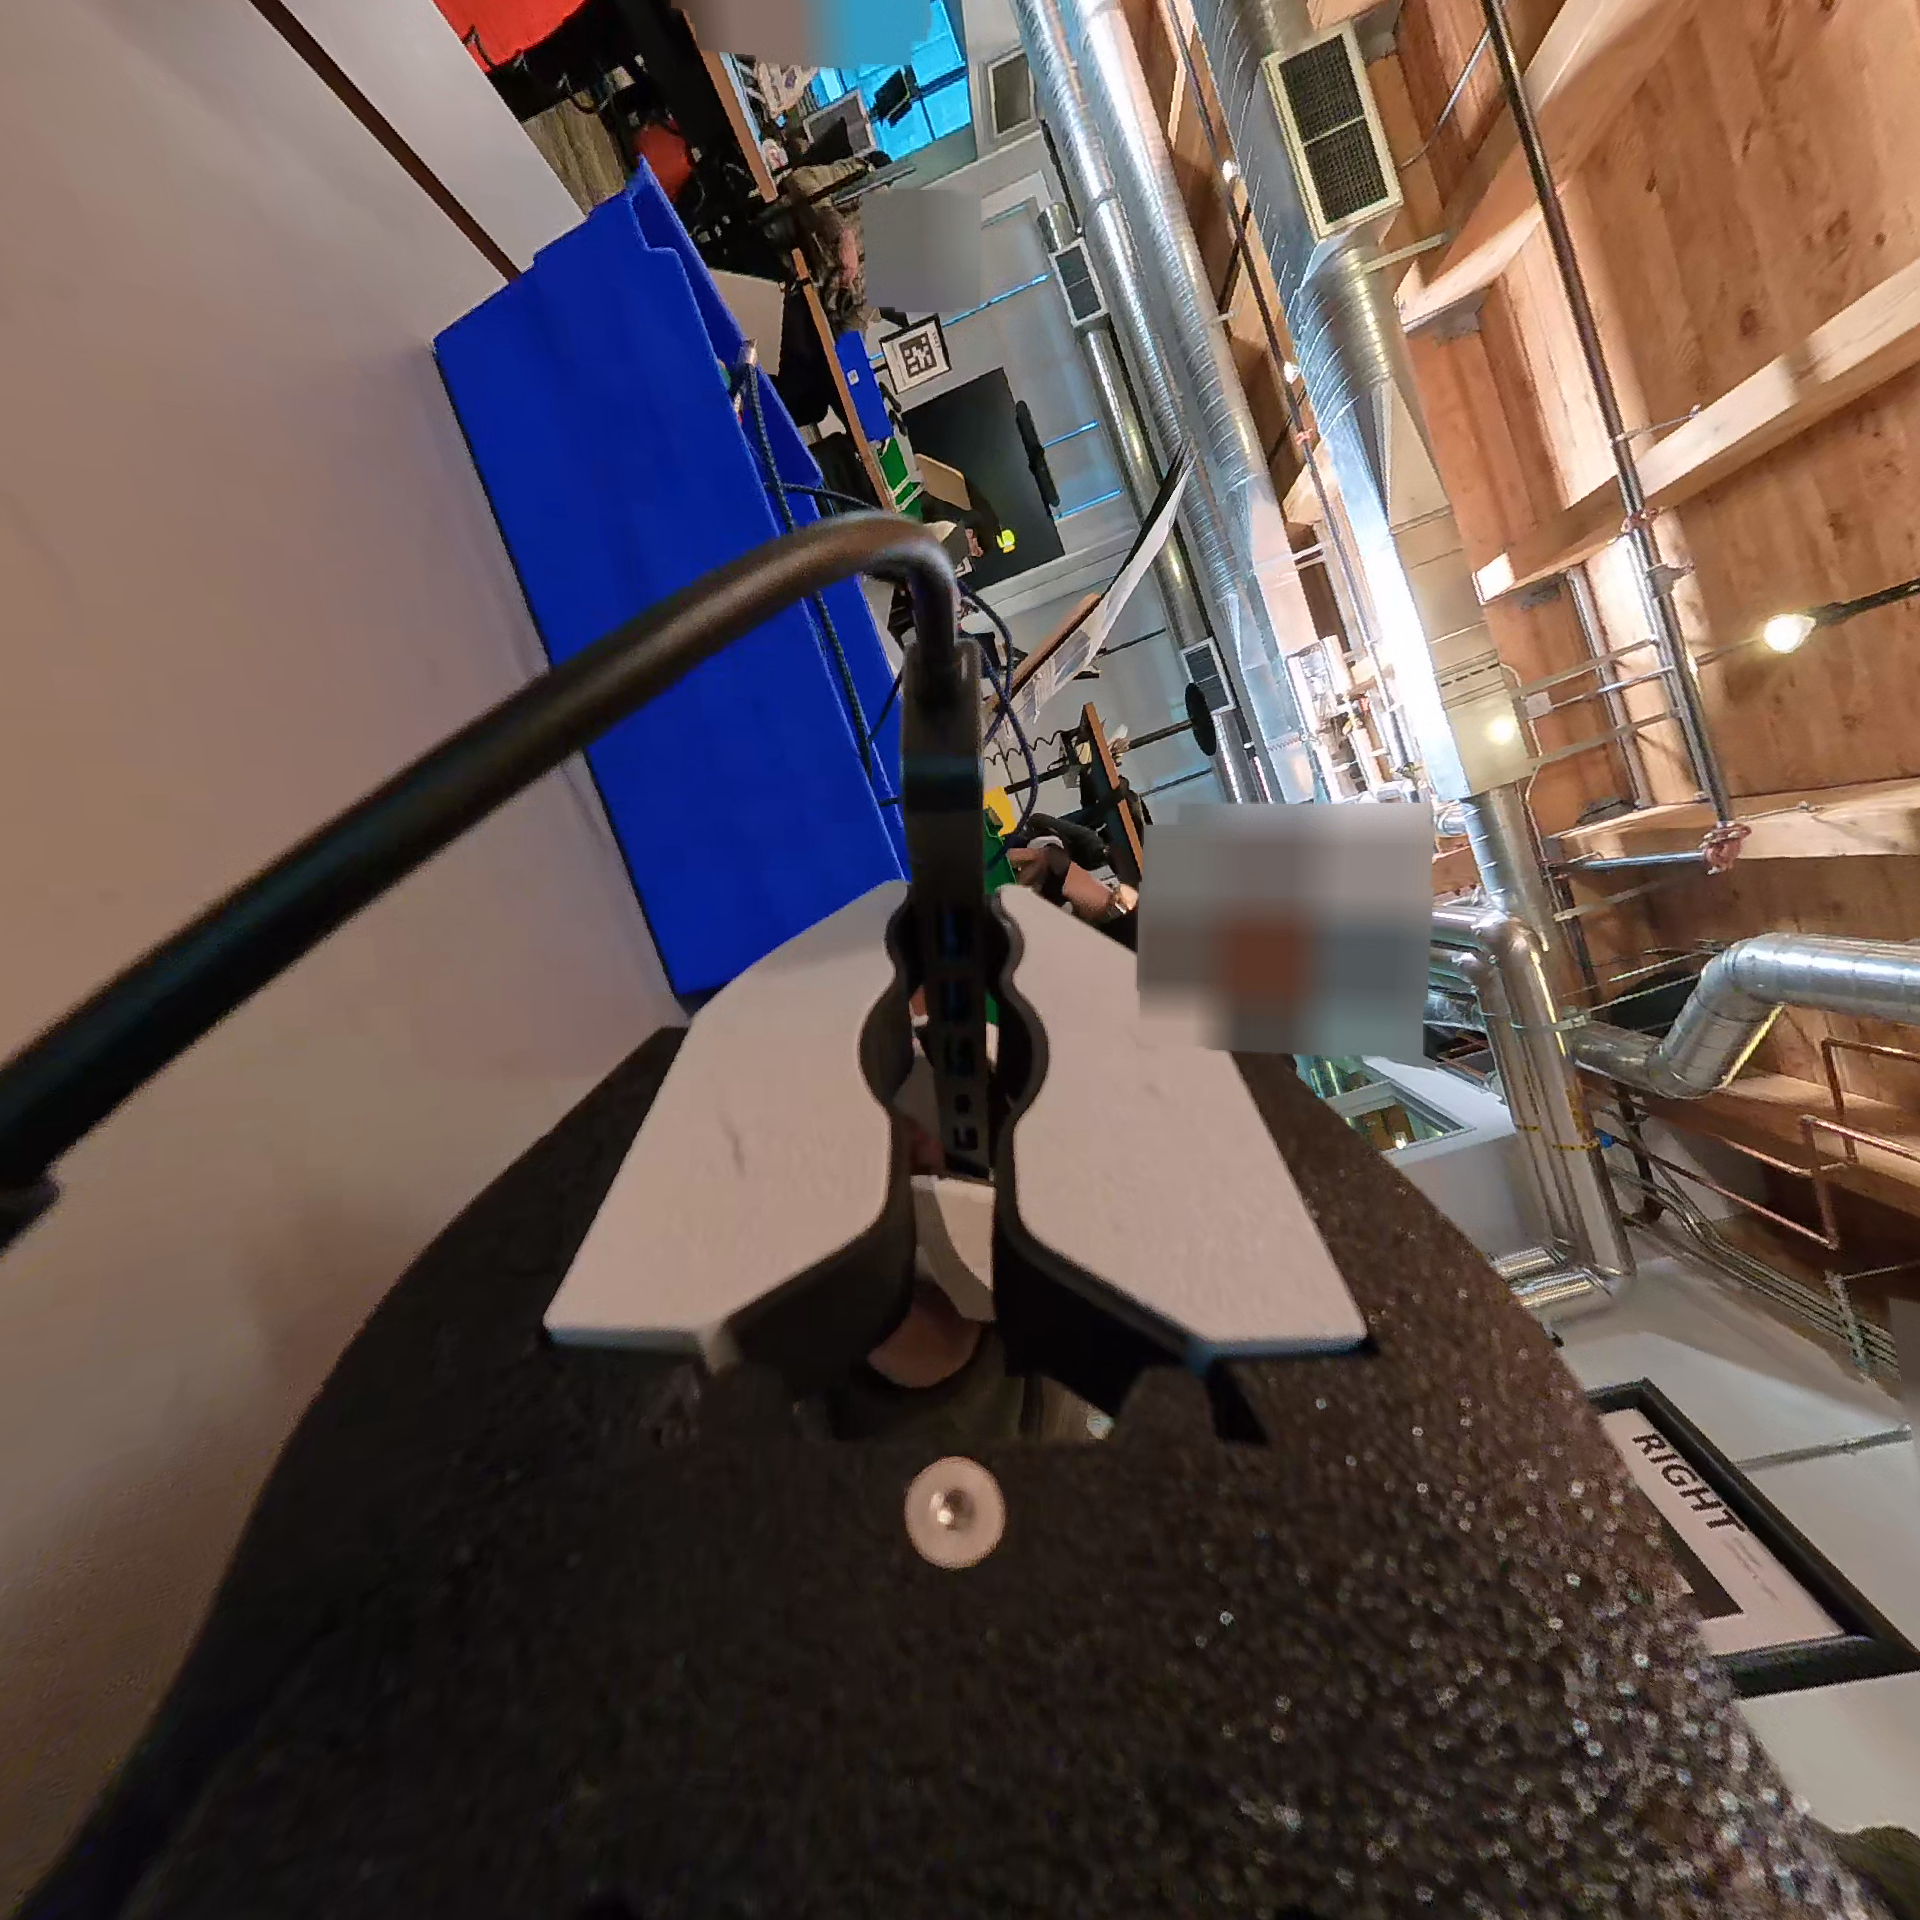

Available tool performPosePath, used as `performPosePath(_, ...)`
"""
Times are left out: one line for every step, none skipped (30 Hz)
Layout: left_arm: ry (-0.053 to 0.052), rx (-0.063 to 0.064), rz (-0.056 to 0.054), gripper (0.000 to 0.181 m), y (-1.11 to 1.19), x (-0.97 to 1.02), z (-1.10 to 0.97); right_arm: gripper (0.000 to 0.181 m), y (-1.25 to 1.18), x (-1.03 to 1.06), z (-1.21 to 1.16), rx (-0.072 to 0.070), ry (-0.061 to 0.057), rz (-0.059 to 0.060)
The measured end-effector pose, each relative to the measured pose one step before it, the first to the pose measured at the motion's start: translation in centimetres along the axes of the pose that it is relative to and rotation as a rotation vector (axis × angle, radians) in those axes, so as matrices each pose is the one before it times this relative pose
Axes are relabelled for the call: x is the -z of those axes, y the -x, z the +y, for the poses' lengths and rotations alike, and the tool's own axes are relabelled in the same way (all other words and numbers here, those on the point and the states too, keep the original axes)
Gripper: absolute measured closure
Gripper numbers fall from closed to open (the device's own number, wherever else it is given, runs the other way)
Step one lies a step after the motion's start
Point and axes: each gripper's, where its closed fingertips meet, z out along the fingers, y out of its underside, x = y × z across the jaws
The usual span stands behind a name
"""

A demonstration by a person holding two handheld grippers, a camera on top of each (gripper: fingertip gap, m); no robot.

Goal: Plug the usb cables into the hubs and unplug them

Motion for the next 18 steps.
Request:
performPosePath(-0.0020,0.0012,0.0027,0.172,0.060,-0.016,-0.017,0.149,-0.015,0.005,-0.010,-0.0011,-0.0003,0.0000)
performPosePath(-0.0010,0.0033,0.0079,0.172,-0.028,-0.026,-0.016,0.150,-0.012,0.014,-0.024,0.0007,-0.0023,0.0012)
performPosePath(-0.0005,0.0019,0.0017,0.172,0.044,-0.038,-0.013,0.150,-0.025,-0.001,0.009,0.0005,0.0010,0.0032)
performPosePath(0.0001,0.0005,0.0017,0.171,0.052,-0.047,-0.026,0.150,-0.007,-0.015,0.036,0.0015,0.0031,0.0023)
performPosePath(0.0004,-0.0013,-0.0004,0.171,0.064,-0.033,-0.036,0.150,-0.006,-0.032,0.115,-0.0040,0.0090,-0.0022)
performPosePath(0.0048,-0.0059,0.0009,0.171,0.023,-0.033,0.010,0.150,-0.087,0.040,0.041,-0.0085,0.0033,0.0010)
performPosePath(0.0086,-0.0062,0.0098,0.171,-0.120,-0.075,0.068,0.150,-0.048,0.094,-0.094,-0.0054,-0.0070,0.0016)
performPosePath(0.0059,-0.0063,0.0048,0.171,-0.033,-0.052,0.027,0.150,-0.031,0.037,0.018,-0.0185,0.0027,-0.0052)
performPosePath(0.0037,-0.0127,-0.0069,0.171,0.135,-0.012,0.008,0.150,-0.003,0.041,-0.040,-0.0206,-0.0031,-0.0125)
performPosePath(0.0043,-0.0234,-0.0112,0.168,0.212,-0.025,0.019,0.150,-0.078,0.076,-0.077,-0.0180,-0.0070,-0.0089)
performPosePath(0.0044,-0.0251,-0.0060,0.161,0.140,-0.041,0.087,0.150,-0.170,0.047,-0.027,-0.0199,-0.0029,-0.0004)
performPosePath(0.0082,-0.0148,0.0004,0.155,0.063,-0.072,0.157,0.150,-0.235,0.080,-0.076,-0.0164,-0.0072,0.0055)
performPosePath(0.0161,-0.0064,0.0105,0.150,-0.076,-0.100,0.277,0.150,-0.290,0.116,-0.113,-0.0179,-0.0103,0.0087)
performPosePath(0.0159,-0.0069,0.0196,0.150,-0.198,-0.103,0.291,0.150,-0.247,0.079,-0.079,-0.0207,-0.0076,0.0033)
performPosePath(0.0029,-0.0077,0.0195,0.150,-0.199,-0.098,0.148,0.150,-0.071,0.039,-0.060,-0.0183,-0.0049,-0.0098)
performPosePath(-0.0068,-0.0046,0.0161,0.150,-0.146,-0.107,0.039,0.150,-0.007,0.045,-0.054,-0.0086,-0.0050,-0.0067)
performPosePath(-0.0016,0.0014,0.0163,0.150,-0.096,-0.144,0.093,0.150,0.033,0.006,-0.008,0.0000,-0.0006,-0.0026)
performPosePath(0.0112,0.0096,0.0151,0.150,-0.042,-0.155,0.233,0.150,-0.003,-0.023,0.044,0.0028,0.0032,0.0028)
